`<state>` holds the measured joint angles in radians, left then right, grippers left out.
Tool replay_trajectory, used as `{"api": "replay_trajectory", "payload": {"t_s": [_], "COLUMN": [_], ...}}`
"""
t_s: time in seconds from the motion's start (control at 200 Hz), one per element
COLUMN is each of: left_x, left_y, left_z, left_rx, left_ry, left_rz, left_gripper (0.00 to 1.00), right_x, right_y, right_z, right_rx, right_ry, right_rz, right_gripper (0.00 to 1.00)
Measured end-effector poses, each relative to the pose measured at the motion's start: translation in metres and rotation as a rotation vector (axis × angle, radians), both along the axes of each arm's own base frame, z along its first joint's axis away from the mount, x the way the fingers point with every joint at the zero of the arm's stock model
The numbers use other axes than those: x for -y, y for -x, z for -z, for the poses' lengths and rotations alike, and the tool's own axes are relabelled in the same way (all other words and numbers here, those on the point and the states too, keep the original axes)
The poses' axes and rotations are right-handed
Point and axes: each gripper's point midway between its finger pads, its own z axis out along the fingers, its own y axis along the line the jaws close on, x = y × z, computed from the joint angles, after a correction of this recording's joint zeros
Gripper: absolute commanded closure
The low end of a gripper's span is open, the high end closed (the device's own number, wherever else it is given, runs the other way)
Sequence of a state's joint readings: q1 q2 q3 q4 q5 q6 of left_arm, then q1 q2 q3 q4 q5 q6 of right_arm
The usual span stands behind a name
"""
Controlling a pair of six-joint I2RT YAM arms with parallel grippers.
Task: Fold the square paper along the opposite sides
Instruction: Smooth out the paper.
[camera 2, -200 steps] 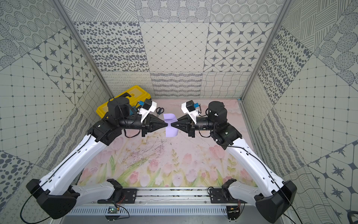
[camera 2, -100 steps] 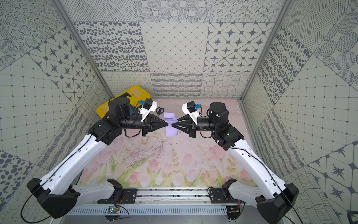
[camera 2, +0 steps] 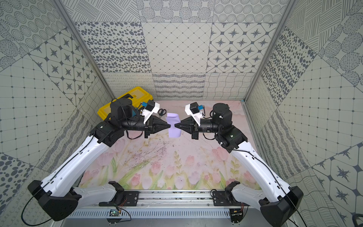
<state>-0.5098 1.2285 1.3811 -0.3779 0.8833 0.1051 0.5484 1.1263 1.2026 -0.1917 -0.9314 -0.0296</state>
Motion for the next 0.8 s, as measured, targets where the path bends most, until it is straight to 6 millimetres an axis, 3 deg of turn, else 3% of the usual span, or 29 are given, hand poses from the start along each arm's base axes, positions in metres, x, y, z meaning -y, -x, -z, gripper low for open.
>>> {"api": "replay_trajectory", "payload": {"t_s": [0.15,0.2,0.275,0.335,0.39,0.65,0.685,0.725,0.75,0.78,0.8], "left_x": [0.000,0.000,0.000,0.001,0.001,0.002,0.002,0.002,0.002,0.002,0.002], "left_y": [0.000,0.000,0.000,0.001,0.001,0.001,0.001,0.001,0.001,0.001,0.002], "left_z": [0.000,0.000,0.000,0.001,0.001,-0.001,-0.001,0.000,0.000,0.001,0.001], "left_rx": [0.002,0.002,0.001,0.000,0.000,0.009,0.009,0.008,0.007,0.005,0.004], "left_ry": [0.000,0.000,-0.001,-0.002,-0.002,0.003,0.003,0.002,0.002,0.000,-0.001], "left_rz": [0.000,0.001,0.001,0.002,0.003,0.006,0.006,0.005,0.006,0.006,0.006], "left_gripper": [1.00,1.00,1.00,1.00,1.00,1.00,1.00,1.00,1.00,1.00,1.00], "right_x": [0.000,0.000,0.000,0.001,0.002,0.002,0.002,0.002,0.002,0.003,0.003], "right_y": [0.000,0.000,-0.001,-0.002,-0.002,-0.001,-0.002,-0.002,-0.002,-0.003,-0.003], "right_z": [0.000,0.000,0.000,-0.003,-0.007,-0.011,-0.011,-0.010,-0.010,-0.011,-0.012], "right_rx": [0.000,-0.001,0.002,0.010,0.017,0.019,0.018,0.018,0.020,0.021,0.028], "right_ry": [0.001,0.001,0.001,-0.001,-0.007,-0.006,-0.006,-0.005,-0.005,-0.005,-0.006], "right_rz": [0.001,0.002,0.006,0.010,0.014,0.014,0.015,0.017,0.018,0.021,0.022], "right_gripper": [1.00,0.86,0.82,0.85,1.00,1.00,0.90,0.88,0.89,0.99,1.00]}}
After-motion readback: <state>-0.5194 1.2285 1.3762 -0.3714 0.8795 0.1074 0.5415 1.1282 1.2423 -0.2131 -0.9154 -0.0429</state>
